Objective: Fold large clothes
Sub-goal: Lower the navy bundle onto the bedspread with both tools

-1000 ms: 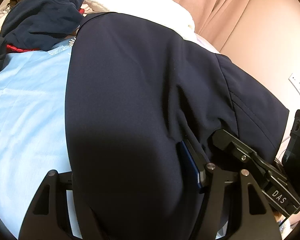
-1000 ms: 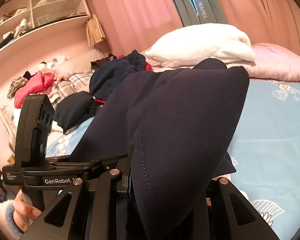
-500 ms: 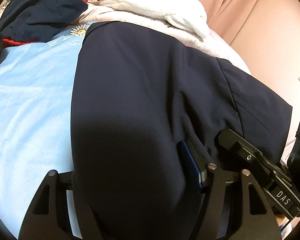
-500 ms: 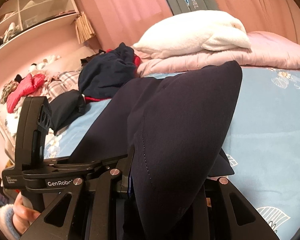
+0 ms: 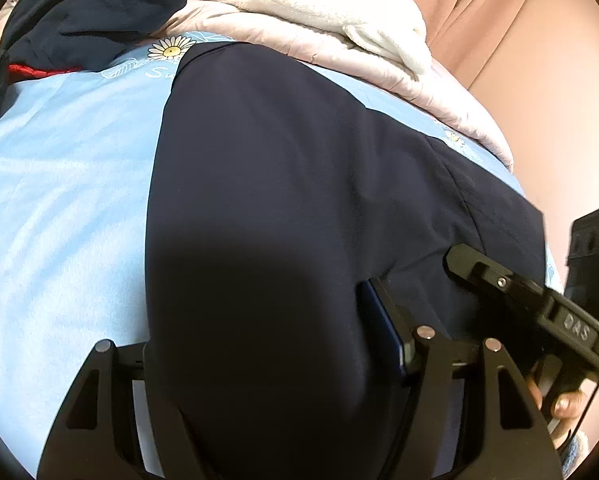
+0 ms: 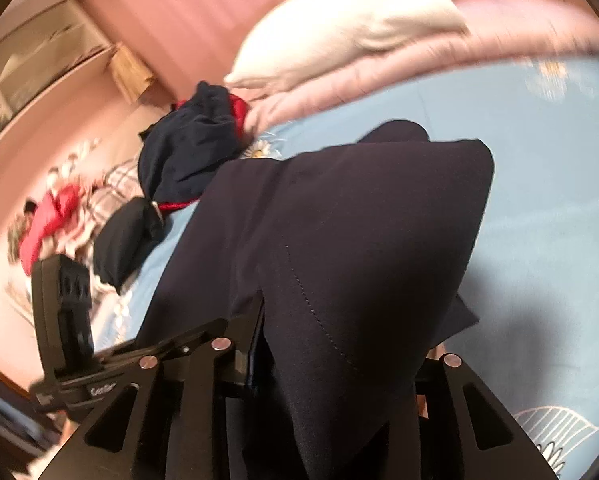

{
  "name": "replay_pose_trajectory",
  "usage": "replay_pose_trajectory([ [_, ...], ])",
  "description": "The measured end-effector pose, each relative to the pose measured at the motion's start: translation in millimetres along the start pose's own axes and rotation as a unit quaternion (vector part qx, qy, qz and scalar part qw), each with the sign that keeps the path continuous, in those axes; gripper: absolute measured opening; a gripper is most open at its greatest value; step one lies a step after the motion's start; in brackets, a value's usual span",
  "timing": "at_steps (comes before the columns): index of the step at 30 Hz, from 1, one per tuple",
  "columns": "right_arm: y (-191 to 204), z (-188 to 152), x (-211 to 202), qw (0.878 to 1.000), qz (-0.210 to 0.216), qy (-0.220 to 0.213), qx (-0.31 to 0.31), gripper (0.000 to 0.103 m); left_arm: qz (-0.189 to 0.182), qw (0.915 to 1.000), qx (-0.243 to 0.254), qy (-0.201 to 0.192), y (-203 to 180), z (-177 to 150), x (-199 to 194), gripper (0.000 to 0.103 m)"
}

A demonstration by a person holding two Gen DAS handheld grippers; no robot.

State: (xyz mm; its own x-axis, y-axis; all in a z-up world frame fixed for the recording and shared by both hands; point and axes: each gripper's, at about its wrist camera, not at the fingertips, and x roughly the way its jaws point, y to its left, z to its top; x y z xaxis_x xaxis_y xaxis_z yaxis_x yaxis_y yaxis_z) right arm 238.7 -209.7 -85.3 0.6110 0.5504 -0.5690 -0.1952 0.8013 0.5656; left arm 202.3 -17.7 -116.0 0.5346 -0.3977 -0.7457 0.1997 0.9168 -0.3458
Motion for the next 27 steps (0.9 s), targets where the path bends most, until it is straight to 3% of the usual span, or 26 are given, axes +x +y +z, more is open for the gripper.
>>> replay_pose_trajectory([
  [5, -25.1, -6.6, 6.2, 0.997, 0.024, 0.013, 0.071, 0.04, 0.001, 1.0, 0.002, 0.0, -2.4, 2.3, -0.5, 0.07],
  [7, -26.3, -8.2, 5.3, 0.996, 0.029, 0.015, 0.08, 0.042, 0.002, 1.0, 0.0, 0.001, -2.9, 2.3, -0.2, 0.07],
  [9, -27.2, -9.2, 4.7, 0.996, 0.022, 0.018, 0.089, 0.051, 0.002, 1.0, -0.002, 0.002, -0.4, 4.5, 2.1, 0.071],
  [13, -27.9, -9.8, 3.7, 0.995, 0.017, 0.017, 0.102, 0.054, 0.006, 1.0, -0.003, 0.002, 0.8, 7.2, 3.0, 0.072],
  [18, -35.3, -9.6, -4.1, 0.993, 0.005, 0.009, 0.119, 0.064, 0.021, 0.9998, 0.007, -0.001, 2.1, 8.7, 0.1, 0.072],
  [23, -37.3, -11.2, -9.9, 0.993, -0.01, 0.002, 0.119, 0.067, 0.039, 0.999, 0.021, -0.008, 10.9, 14.0, 0.3, 0.073],
  [27, -32.6, -9.6, -16.7, 0.993, -0.053, -0.014, 0.103, 0.071, 0.056, 0.9978, 0.033, -0.015, 19.3, 18.8, 0.2, 0.073],
])
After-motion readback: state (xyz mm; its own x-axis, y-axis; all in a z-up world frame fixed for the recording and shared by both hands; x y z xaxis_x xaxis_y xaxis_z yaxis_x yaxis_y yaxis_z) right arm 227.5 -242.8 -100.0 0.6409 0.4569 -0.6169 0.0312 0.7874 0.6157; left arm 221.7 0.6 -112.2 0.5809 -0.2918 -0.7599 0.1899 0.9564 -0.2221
